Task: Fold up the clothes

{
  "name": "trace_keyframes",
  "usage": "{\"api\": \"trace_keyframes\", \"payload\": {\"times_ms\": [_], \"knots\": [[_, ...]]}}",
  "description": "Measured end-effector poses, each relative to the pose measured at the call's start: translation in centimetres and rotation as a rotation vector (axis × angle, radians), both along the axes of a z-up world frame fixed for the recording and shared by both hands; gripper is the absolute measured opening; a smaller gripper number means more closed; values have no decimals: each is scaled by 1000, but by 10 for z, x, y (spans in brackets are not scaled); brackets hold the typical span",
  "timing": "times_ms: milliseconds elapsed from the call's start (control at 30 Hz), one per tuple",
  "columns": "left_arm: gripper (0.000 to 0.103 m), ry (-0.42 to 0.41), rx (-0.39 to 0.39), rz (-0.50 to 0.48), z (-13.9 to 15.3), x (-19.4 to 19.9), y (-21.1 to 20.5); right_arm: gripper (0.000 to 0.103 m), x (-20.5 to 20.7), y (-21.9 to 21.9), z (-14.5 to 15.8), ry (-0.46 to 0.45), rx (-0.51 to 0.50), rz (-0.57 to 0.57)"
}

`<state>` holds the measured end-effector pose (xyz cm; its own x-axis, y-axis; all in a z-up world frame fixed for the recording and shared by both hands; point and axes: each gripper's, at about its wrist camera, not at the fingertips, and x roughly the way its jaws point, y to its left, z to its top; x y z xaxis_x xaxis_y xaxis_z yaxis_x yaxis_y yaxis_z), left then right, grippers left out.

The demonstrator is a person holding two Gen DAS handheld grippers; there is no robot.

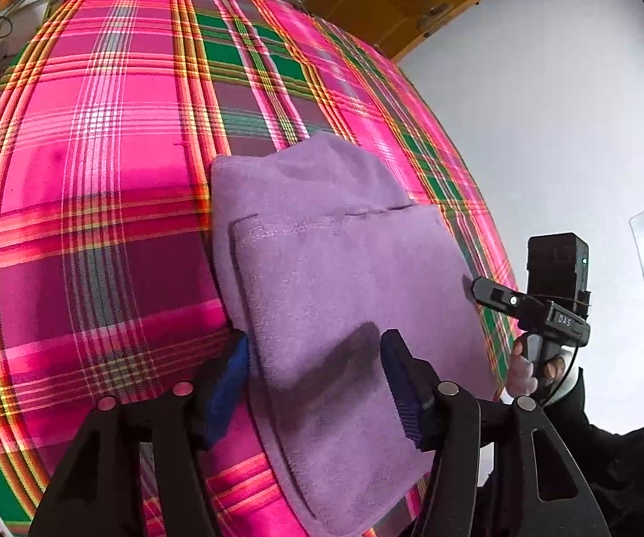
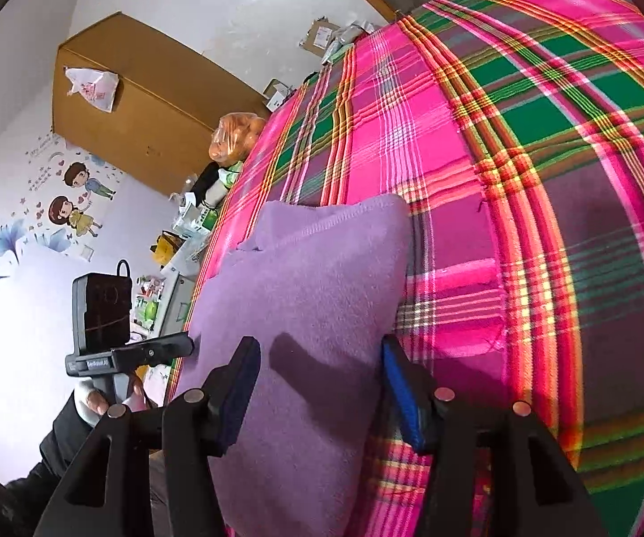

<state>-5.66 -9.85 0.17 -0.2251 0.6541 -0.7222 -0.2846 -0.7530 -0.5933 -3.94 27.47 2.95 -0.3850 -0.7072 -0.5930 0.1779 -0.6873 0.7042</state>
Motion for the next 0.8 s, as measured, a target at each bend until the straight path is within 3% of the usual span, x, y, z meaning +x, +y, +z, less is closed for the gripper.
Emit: {"api": "trace_keyframes", "payload": {"times_ms": [233, 333, 433, 533, 633, 800], "knots": [[61, -29, 30, -58, -2, 15, -3, 56, 11, -4, 1, -67, -9, 88], [61, -26, 26, -58, -2, 13, 1, 44, 10, -5, -1, -74, -5, 86], [58, -31, 14, -51, -1, 11, 3, 39, 6, -12, 0, -69, 9, 93], [50, -19, -8, -49, 0, 9, 6, 33, 7, -11, 4, -50, 13, 88], [33, 1, -20, -35, 3, 9, 4, 26, 10, -4, 9, -21, -3, 78], [25, 59, -23, -18, 18, 16, -2, 22, 11, -5, 26, 51, -24, 87]]}}
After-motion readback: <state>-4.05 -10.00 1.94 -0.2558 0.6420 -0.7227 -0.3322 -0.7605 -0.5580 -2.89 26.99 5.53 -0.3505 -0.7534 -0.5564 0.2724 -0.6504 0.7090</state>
